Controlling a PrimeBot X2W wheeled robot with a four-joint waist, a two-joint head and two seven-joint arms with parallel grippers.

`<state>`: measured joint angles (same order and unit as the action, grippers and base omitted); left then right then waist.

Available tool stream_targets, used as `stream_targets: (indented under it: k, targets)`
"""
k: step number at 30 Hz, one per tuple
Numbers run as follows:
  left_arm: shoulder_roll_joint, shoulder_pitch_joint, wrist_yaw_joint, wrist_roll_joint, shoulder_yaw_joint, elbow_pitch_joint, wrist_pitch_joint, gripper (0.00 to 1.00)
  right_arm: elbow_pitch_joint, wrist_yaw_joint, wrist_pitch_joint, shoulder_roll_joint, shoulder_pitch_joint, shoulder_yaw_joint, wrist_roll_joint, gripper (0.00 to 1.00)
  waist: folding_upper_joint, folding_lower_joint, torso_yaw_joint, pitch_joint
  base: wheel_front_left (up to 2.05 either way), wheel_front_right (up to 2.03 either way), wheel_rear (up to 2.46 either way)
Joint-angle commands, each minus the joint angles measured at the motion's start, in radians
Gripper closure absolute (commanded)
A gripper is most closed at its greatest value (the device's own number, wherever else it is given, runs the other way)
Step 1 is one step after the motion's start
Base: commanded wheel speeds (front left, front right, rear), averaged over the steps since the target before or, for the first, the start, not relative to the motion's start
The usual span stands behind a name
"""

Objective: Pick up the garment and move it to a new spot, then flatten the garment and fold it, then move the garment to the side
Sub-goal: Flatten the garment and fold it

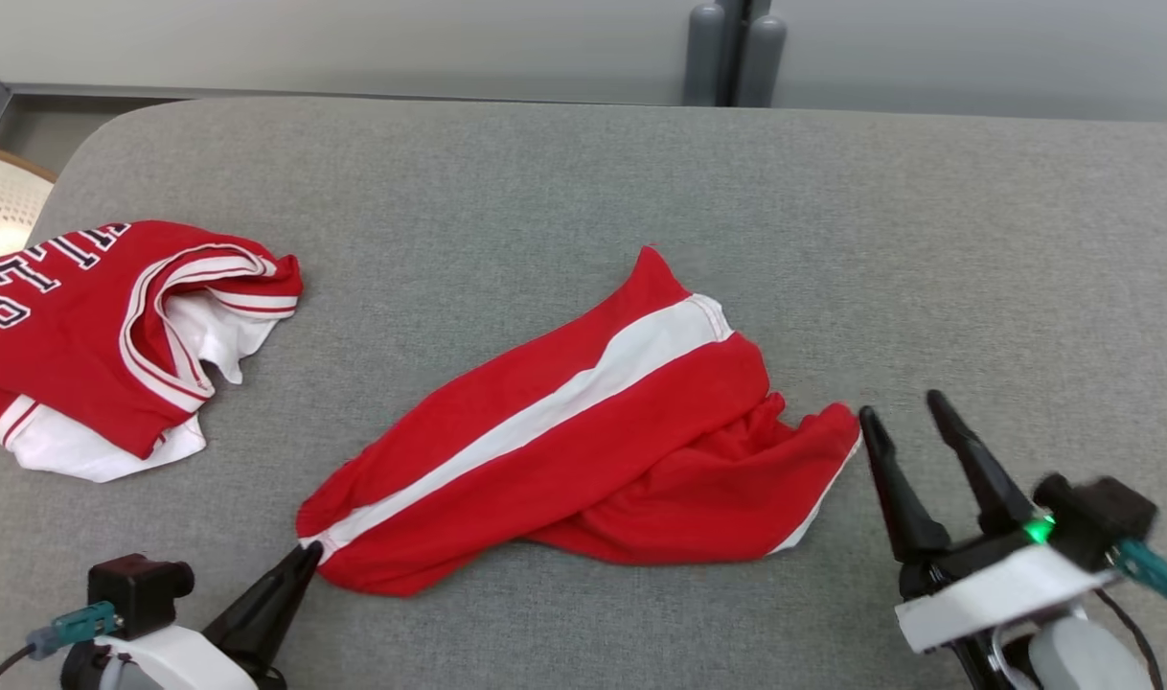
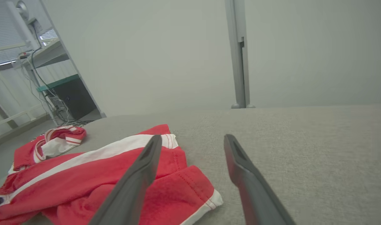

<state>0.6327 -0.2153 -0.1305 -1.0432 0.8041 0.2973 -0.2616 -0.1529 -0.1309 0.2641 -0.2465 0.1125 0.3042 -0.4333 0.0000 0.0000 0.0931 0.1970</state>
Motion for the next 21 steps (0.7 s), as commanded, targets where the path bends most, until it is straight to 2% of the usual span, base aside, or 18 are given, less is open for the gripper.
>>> stream_targets:
  k: [1,3,5,7,10,15,21]
  targets:
    - [0.012,-0.021,0.000,-0.003,-0.006,0.020,-0.005,1.00,-0.046,0.000,-0.028,-0.054,0.068,0.072,-0.085,0.00,0.0000,0.0000,0.011,0.007,0.00,0.00,0.00]
    - [0.017,-0.034,0.000,0.000,-0.006,0.041,-0.005,1.00,-0.077,0.000,-0.103,-0.106,0.157,0.162,-0.199,0.00,0.0000,0.0000,0.018,0.014,0.00,0.00,0.00]
    - [0.016,-0.047,0.000,0.001,-0.004,0.059,-0.005,1.00,-0.087,0.000,-0.204,-0.131,0.235,0.234,-0.341,0.00,0.0000,0.0000,0.024,0.023,0.00,0.00,0.00]
    - [0.016,-0.066,0.000,-0.001,0.003,0.075,-0.005,1.00,-0.092,0.000,-0.320,-0.146,0.312,0.273,-0.503,0.00,0.0000,0.0000,0.030,0.035,0.00,0.00,0.00]
    - [0.017,-0.099,0.000,-0.001,0.018,0.099,-0.005,1.00,-0.120,0.000,-0.501,-0.174,0.415,0.305,-0.686,0.00,0.0000,0.0000,0.041,0.054,0.00,0.00,0.00]
    - [0.014,-0.156,0.000,-0.014,0.050,0.137,-0.005,1.00,-0.179,0.000,-0.707,-0.202,0.532,0.350,-0.814,0.00,0.0000,0.0000,0.069,0.092,0.00,0.00,0.00]
    - [0.003,-0.215,0.000,-0.019,0.089,0.169,-0.005,1.00,-0.240,0.000,-0.810,-0.194,0.600,0.381,-0.879,0.00,0.0000,0.0000,0.096,0.126,0.00,0.00,0.00]
